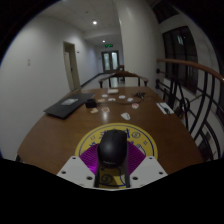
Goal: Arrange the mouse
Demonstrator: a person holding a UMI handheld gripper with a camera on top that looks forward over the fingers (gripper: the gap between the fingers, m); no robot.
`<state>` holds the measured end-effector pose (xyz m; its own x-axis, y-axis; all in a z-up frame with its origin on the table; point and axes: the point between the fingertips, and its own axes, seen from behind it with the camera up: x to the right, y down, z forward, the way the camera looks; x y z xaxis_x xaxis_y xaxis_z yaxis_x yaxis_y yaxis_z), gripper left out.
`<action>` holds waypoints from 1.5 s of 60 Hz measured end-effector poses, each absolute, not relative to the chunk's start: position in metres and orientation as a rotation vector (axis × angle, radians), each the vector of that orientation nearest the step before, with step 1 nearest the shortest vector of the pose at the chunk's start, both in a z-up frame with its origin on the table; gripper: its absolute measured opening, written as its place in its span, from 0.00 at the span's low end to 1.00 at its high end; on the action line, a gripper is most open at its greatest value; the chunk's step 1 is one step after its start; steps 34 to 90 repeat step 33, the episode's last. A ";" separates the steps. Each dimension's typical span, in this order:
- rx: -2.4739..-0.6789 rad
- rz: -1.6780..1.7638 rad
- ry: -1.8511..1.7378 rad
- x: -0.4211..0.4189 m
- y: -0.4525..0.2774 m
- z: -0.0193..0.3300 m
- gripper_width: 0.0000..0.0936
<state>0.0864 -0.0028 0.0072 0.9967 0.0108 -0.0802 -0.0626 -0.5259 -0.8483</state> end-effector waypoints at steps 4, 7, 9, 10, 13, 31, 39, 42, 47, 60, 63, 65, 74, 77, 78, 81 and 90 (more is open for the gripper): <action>-2.169 0.095 0.055 0.092 -0.004 -0.010 0.37; -2.152 0.100 0.055 0.093 -0.002 -0.012 0.42; -2.162 0.111 0.064 0.092 -0.002 -0.014 0.48; -2.159 0.118 0.063 0.092 -0.001 -0.013 0.50; -2.175 0.143 0.055 0.090 -0.003 -0.010 0.55; -2.074 0.175 -0.050 0.089 -0.070 0.044 0.89; -2.066 0.202 -0.051 0.088 -0.082 0.047 0.89; -2.066 0.202 -0.051 0.088 -0.082 0.047 0.89; -2.066 0.202 -0.051 0.088 -0.082 0.047 0.89; -2.066 0.202 -0.051 0.088 -0.082 0.047 0.89; -2.066 0.202 -0.051 0.088 -0.082 0.047 0.89; -2.066 0.202 -0.051 0.088 -0.082 0.047 0.89; -2.066 0.202 -0.051 0.088 -0.082 0.047 0.89; -2.066 0.202 -0.051 0.088 -0.082 0.047 0.89; -2.066 0.202 -0.051 0.088 -0.082 0.047 0.89; -2.066 0.202 -0.051 0.088 -0.082 0.047 0.89; -2.066 0.202 -0.051 0.088 -0.082 0.047 0.89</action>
